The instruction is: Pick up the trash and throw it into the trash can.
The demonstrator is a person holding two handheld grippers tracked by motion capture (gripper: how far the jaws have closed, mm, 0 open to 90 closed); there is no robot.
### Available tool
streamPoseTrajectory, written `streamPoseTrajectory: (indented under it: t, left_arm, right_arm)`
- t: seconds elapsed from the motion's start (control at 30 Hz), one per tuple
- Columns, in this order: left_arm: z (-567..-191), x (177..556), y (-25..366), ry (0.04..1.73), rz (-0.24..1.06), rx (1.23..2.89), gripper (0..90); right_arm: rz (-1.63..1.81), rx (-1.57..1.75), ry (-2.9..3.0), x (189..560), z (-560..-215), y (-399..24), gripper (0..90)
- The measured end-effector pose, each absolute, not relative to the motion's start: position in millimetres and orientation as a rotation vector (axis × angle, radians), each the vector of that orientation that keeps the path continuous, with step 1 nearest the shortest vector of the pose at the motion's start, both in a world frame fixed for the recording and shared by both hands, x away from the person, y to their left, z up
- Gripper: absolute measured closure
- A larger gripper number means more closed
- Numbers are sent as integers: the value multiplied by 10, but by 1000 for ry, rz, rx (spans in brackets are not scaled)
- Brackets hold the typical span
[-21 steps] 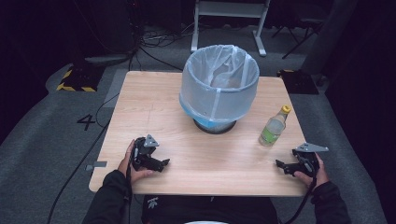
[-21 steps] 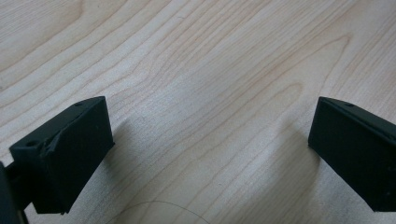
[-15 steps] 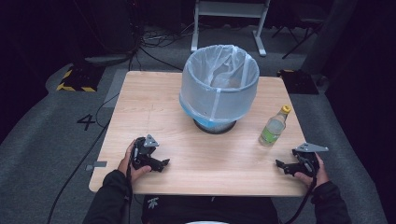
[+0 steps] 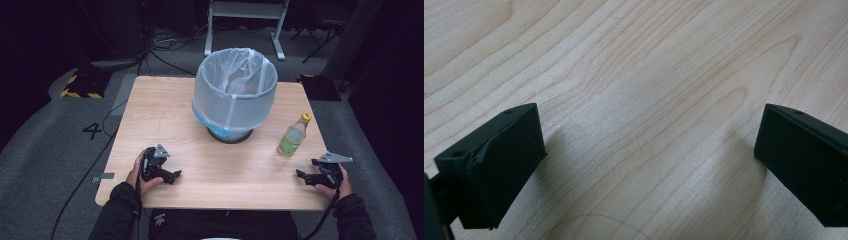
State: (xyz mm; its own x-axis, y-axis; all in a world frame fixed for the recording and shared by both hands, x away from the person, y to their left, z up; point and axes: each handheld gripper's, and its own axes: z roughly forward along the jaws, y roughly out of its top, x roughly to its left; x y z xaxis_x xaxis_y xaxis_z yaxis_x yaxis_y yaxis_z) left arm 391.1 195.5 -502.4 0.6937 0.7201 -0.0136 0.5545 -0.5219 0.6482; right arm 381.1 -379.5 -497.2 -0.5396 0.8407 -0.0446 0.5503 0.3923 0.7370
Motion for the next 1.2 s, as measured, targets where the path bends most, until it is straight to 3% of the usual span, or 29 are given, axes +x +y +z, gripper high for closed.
streamPoseTrajectory:
  t: [1.2]
  left_arm:
    - [-5025,3908,1954,974,341,2265,0]
  right_arm:
    - [1129,1145,2137,4150,-4464,-3543,158]
